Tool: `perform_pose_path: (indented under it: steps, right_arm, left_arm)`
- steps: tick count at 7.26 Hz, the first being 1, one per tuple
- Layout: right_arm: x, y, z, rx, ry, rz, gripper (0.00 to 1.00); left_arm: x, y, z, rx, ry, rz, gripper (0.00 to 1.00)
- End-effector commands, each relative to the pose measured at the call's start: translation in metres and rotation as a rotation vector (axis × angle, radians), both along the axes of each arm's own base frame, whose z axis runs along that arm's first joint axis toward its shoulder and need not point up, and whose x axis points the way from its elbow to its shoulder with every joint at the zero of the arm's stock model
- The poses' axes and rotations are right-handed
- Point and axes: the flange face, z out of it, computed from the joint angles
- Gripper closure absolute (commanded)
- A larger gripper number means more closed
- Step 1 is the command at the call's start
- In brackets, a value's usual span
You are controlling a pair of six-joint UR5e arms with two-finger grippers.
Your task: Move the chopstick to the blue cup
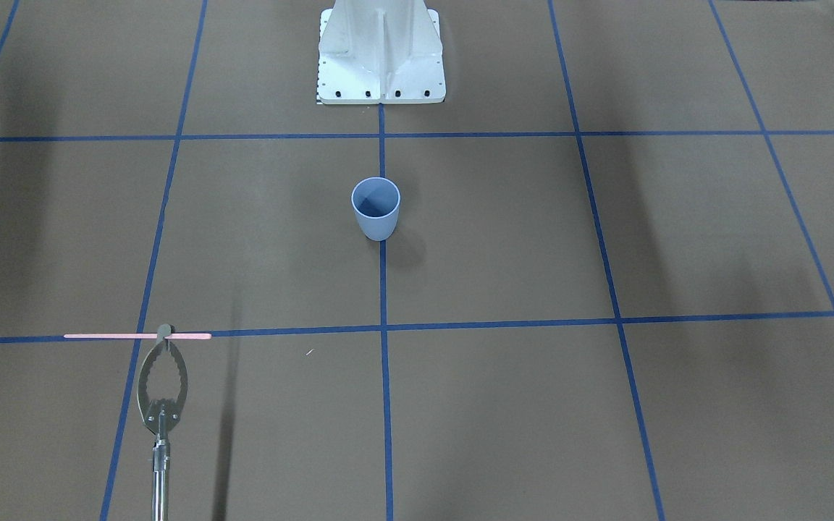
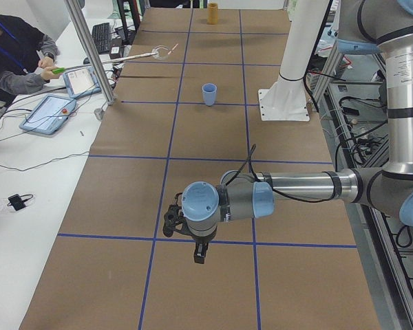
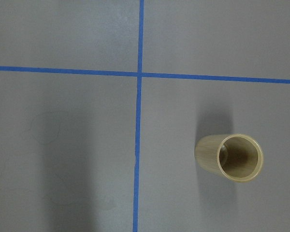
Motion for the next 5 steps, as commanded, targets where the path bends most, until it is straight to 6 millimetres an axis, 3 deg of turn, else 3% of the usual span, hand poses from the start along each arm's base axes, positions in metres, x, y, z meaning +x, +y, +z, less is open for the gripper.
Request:
perform_pose_path:
  steps: [1,5]
  right_arm:
    - [0.003,0.002,0.002,-0.005,0.002,0.009,0.0]
    - [-0.001,0.018,0.034,-0.082,-0.028,0.01,0.0]
  left_arm:
    - [0.001,0.012,0.004,-0.009,0.005,-0.001,0.02]
    - [0.001,0.012,0.002,-0.01,0.005,-0.002,0.02]
